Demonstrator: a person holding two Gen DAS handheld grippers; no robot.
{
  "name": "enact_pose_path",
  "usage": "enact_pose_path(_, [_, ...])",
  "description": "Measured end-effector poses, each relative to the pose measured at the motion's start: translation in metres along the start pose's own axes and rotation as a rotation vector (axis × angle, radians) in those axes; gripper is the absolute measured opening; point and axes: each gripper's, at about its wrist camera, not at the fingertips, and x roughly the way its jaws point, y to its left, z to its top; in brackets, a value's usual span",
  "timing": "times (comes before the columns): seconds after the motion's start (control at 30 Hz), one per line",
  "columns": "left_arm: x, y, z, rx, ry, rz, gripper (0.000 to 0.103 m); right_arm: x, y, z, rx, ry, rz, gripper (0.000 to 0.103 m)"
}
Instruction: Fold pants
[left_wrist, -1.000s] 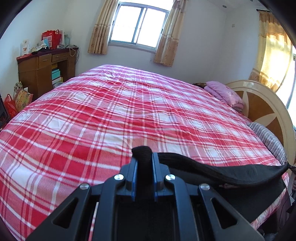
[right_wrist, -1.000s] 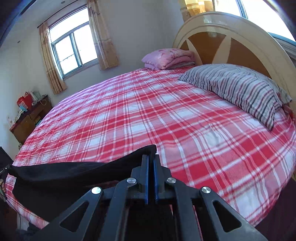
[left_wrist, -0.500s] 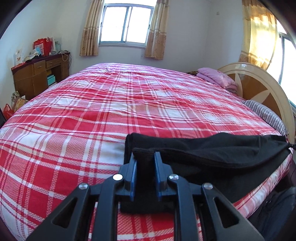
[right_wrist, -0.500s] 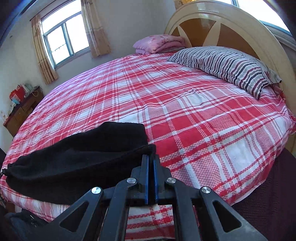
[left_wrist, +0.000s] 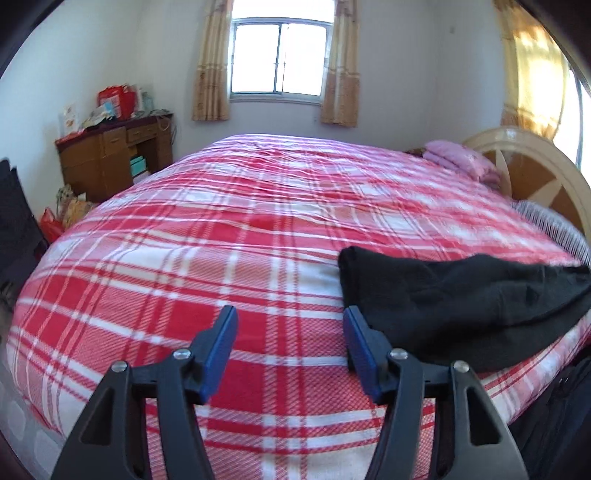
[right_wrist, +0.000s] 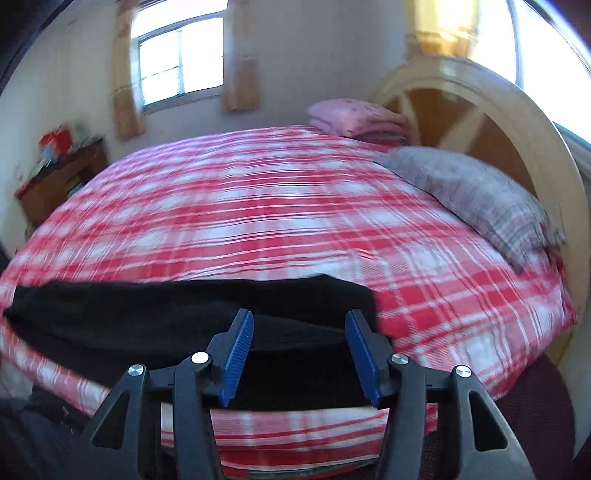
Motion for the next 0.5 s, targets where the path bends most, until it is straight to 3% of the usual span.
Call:
enact_pose_path(0.13, [-0.001, -0.004, 0.000, -0.041, 0.040, -0.068, 0.062, 0.004, 0.083, 0.003, -0.222, 0.008, 0.095, 0.054])
enact_pose_path(0.3, [0.007, -0.032, -0.004, -0.024, 0.125, -0.156, 0.060, 0.030, 0.191, -0.012, -0.433, 0.071, 0.296, 0.054])
enact_pose_path(0.47, [0.009, -0.054, -0.006, 0.001, 0.174, -0.197, 0.059, 0.062, 0.265, -0.039, -0.589, 0.119, 0.367, 0.054])
enact_pose_path(0.5, [0.008, -0.057, -0.006, 0.009, 0.165, -0.203, 0.053, 0.067, 0.273, -0.042, -0.607, 0.125, 0.373, 0.054])
